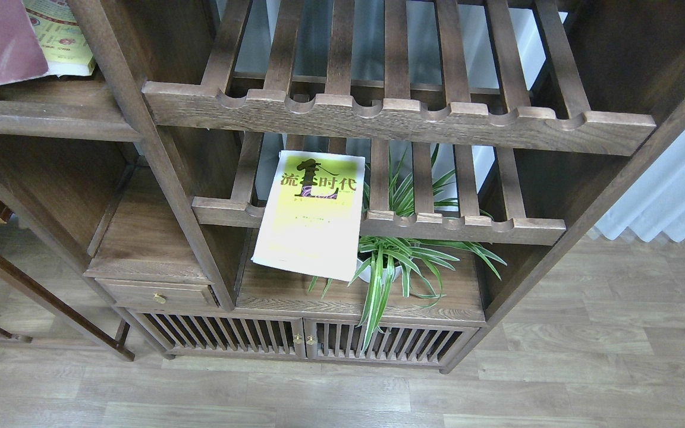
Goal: Organize books on shelf
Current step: 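Place the maroon book on the shelf section beside the left arm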
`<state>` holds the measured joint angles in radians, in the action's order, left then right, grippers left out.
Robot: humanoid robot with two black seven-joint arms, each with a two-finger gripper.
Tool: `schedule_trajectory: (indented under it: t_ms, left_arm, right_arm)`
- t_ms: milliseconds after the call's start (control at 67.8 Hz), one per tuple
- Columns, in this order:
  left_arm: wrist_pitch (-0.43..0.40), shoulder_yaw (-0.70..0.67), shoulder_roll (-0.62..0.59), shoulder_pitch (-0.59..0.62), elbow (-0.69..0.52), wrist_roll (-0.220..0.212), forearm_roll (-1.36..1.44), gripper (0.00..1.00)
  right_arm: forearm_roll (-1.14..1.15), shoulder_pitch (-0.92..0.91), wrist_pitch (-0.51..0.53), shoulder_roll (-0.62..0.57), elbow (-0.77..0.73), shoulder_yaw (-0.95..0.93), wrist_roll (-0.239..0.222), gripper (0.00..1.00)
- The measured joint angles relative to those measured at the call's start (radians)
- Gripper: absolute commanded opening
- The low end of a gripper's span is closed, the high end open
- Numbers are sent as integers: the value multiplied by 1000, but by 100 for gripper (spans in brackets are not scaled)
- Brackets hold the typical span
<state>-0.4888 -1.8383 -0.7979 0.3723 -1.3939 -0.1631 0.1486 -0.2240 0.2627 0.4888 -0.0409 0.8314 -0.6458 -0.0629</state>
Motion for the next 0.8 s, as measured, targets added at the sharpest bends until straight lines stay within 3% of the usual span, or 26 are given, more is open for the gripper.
schedule_trajectory:
  t_ms: [339, 797]
  left_arm:
    - [0, 104, 48, 293, 163, 1, 198, 7]
    - [0, 175, 126, 388, 228, 10, 214, 7]
  right_arm:
    - [0, 7, 0, -1, 0, 0, 0, 98]
    - [0, 10, 0, -1, 0, 0, 0, 98]
